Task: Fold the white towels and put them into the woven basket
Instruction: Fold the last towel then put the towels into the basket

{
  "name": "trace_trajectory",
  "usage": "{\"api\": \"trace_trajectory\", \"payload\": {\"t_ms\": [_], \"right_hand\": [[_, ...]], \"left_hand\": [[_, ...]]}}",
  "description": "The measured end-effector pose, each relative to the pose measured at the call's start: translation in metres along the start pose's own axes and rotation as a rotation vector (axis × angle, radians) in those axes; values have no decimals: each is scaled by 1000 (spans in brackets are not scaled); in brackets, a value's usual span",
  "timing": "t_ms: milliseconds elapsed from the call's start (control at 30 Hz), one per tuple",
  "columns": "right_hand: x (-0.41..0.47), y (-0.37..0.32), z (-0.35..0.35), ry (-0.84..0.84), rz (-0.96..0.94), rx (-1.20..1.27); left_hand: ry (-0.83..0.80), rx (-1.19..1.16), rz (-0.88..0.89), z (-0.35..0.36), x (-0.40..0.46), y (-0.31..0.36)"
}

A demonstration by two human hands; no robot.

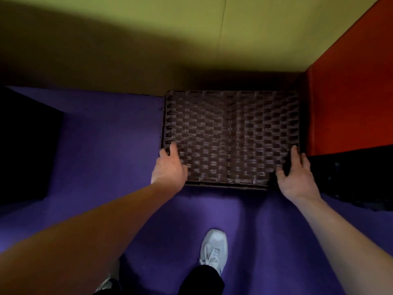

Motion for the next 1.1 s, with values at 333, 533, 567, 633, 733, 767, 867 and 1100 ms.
{"api": "trace_trajectory", "payload": {"t_ms": [333, 533, 567, 633, 733, 767, 867, 1100], "right_hand": [[10, 7, -4, 179, -54, 115], [9, 4, -4, 238, -31, 264], [9, 2, -5, 258, -20, 299], [5, -3, -6, 264, 12, 338], [-3, -7, -5, 249, 25, 316], [-6, -8, -4, 244, 24, 319], [-11, -10, -3, 228, 19, 313], [-15, -9, 0, 258, 27, 286]], "left_hand": [[49, -394, -128, 4, 11, 3], [47, -534, -154, -14, 18, 3], [60, -510, -146, -19, 17, 1], [75, -464, -135, -27, 13, -5], [72, -412, -127, -29, 4, -17], [65, -391, -119, -26, 1, -21], [36, -412, -112, -14, -3, -28], [37, -569, -16, -1, -7, -33]]}}
Point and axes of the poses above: each hand's wrist, its own x-axis towards the middle knuckle, its own z-axis out of the palm, y = z × x, the point moved 3 cm from there along x, towards the middle knuckle, and after that the axes turned 8 degrees about -z, right-handed, at the moved point
